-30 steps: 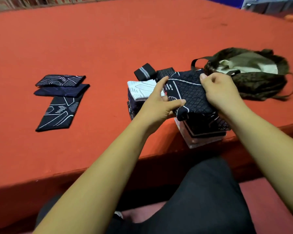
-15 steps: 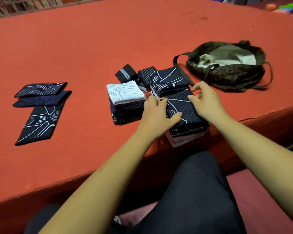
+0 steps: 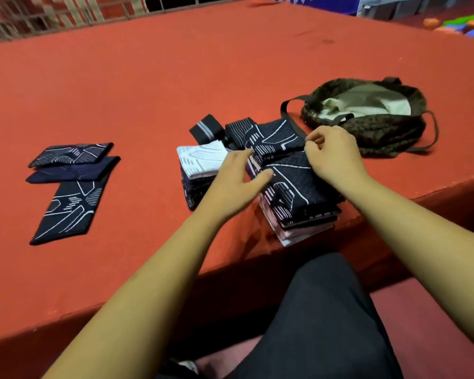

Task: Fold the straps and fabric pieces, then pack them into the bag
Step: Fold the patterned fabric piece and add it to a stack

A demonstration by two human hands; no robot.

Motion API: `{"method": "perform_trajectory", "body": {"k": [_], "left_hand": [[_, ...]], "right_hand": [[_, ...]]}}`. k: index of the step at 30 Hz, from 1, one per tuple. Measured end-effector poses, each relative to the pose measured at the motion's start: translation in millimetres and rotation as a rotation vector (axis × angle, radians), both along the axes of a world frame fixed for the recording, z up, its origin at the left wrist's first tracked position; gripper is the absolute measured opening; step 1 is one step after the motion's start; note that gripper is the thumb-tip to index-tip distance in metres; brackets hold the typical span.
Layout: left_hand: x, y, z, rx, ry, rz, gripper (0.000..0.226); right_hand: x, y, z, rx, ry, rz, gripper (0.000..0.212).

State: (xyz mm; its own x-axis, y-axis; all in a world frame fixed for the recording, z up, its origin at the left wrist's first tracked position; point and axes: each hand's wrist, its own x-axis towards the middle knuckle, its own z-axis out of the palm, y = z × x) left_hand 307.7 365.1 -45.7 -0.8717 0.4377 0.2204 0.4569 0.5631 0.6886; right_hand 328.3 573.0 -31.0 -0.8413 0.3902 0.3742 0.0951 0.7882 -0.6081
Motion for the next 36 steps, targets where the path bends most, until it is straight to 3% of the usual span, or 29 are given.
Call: {"method": "perform_trajectory", "body": {"k": [4, 13, 16, 19, 22, 28, 31, 34, 36], "left_hand": [[-19, -55, 52, 0.091, 0.069, 0.125, 0.028], [-51, -264, 43, 0.074, -0.114, 0.677, 0.013], [-43, -325, 16, 0.035, -0.179, 0.820, 0.014], [-35, -370, -13, 0.031, -0.266, 0.941, 0.019], [-42, -400, -41, 0.019, -0.324, 0.995, 0.015], [-69, -409, -80, -0.069, -0.346, 1.093, 0.036], [-74, -402, -83, -0.123, -0.341, 1.134, 0.031], [-74, -395, -77, 0.036, -0.384, 1.076, 0.021], [-67, -384, -66, 0.393, -0.450, 1.030, 0.017]], "right_hand": [[-20, -52, 54, -0.066, 0.042, 0.099, 0.023], [-104, -248, 64, -0.183, -0.154, 0.350, 0.025], [-124, -314, 39, -0.299, -0.294, 0.447, 0.015], [-129, -365, 5, -0.476, -0.500, 0.510, 0.023], [-132, -402, -28, -0.506, -0.682, 0.523, 0.029], [-144, -447, -70, -0.526, -0.740, 0.440, 0.032], [-145, -456, -80, -0.449, -0.699, 0.430, 0.031], [-140, -455, -81, -0.386, -0.676, 0.436, 0.033], [-133, -449, -77, -0.486, -0.704, 0.479, 0.035]]}}
